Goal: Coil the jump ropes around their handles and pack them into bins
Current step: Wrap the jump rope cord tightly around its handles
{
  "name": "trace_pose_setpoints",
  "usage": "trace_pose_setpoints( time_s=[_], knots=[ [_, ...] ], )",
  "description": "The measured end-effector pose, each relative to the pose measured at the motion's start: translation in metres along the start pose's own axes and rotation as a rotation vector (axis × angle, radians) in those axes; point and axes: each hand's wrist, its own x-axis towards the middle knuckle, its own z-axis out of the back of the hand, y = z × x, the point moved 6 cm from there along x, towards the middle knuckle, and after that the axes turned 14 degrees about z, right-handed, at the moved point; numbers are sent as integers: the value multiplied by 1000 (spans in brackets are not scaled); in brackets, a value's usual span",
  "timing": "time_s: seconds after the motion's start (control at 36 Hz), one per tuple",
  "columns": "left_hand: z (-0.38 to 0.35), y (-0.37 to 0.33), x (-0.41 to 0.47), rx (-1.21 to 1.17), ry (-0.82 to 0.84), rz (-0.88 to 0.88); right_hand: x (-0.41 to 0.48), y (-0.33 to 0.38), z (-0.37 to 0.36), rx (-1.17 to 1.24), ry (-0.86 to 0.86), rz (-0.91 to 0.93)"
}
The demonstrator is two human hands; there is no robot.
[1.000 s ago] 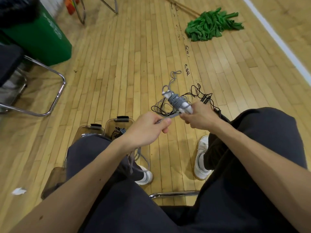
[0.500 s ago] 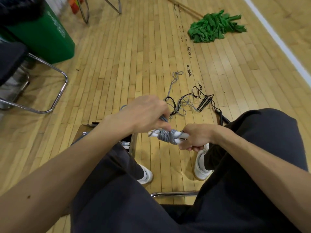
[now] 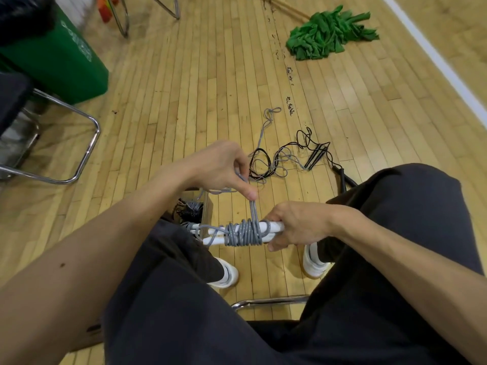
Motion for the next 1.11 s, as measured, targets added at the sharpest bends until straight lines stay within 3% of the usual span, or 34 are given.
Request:
trace_pose_setpoints(
  time_s=[0.19,0.44,0.64,0.75,0.83,0.89,0.97,1.11],
  knots=[
    [-12,16,10,-207,76,88,2,20,2,104,-78,162],
    [-46,26,11,-511,215,152,-5,29,17,149,-297,207],
    [-59,44,2,-474,180,120,-11,23,39,225,-532,187],
    [-66,48,5,-507,136,247,-9,18,35,259,-494,141],
    [-65,47,2,-496,63,227,-9,17,35,234,-468,135],
    [-68,47,-1,-515,52,195,-11,13,43,232,-547,112],
    [-76,40,-5,-510,66,158,-11,0,52,279,-655,30],
    [-85,37,-9,-395,110,163,-4,-12,49,196,-640,-75]
  ],
)
